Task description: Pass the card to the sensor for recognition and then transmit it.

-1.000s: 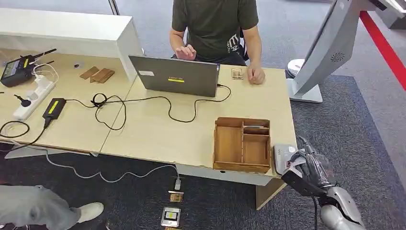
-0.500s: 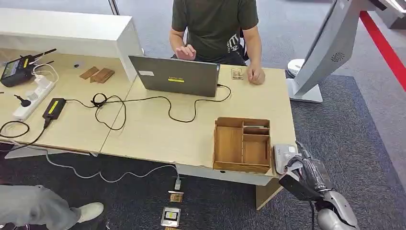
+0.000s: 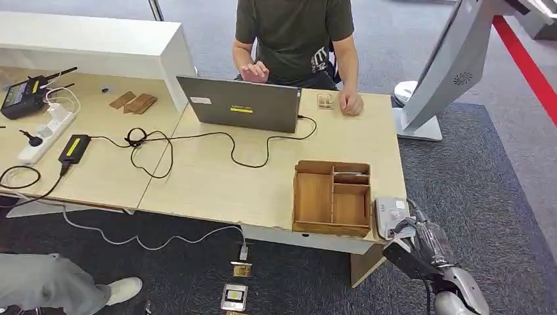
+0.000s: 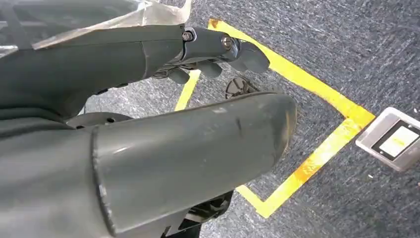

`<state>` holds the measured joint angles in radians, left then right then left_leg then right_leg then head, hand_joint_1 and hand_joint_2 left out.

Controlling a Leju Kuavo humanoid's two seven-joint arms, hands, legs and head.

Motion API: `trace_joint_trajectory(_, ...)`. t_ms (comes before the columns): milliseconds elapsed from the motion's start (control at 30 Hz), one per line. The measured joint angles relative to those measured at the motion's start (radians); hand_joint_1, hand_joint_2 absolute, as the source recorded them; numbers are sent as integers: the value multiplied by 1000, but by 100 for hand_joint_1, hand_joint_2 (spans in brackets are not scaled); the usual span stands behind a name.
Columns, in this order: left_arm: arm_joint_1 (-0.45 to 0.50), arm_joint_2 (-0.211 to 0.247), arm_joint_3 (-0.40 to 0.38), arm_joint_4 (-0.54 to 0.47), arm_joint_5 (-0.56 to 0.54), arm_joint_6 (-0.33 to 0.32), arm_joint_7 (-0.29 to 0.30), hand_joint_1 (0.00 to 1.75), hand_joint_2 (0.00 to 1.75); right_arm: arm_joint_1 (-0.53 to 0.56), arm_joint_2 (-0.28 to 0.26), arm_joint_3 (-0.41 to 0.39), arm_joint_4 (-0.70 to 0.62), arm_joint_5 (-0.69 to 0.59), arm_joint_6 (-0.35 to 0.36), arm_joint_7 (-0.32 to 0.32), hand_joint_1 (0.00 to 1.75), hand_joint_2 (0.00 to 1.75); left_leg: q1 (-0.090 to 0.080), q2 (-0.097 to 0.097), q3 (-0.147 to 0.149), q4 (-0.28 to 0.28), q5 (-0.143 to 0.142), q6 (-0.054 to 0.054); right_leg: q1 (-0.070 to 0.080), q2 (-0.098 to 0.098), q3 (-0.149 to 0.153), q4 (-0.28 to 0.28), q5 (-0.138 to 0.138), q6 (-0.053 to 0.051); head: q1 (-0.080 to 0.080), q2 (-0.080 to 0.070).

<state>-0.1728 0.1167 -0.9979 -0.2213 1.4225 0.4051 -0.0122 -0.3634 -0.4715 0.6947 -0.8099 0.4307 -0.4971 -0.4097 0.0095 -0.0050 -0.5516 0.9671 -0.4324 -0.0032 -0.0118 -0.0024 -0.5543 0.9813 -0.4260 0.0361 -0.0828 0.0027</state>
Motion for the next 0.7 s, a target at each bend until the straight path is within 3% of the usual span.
trace_joint_trajectory(400,1,0,0,1,5,-21,-4,0,0,-21,-4,3,-49,21,-15,-14,175,175,0,0,-1,0,0,0,0,0,1,1,0,0,0,0)
trace_joint_trajectory(567,3,0,0,2,6,-22,-2,0,0,-66,-18,-5,-203,63,28,40,175,175,0,0,-1,0,0,0,0,0,0,1,0,0,0,0)
trace_joint_trajectory(700,3,0,0,2,11,-22,0,0,0,-160,-28,-17,-336,50,105,70,175,175,0,0,-1,0,0,0,0,0,0,1,0,0,0,0)
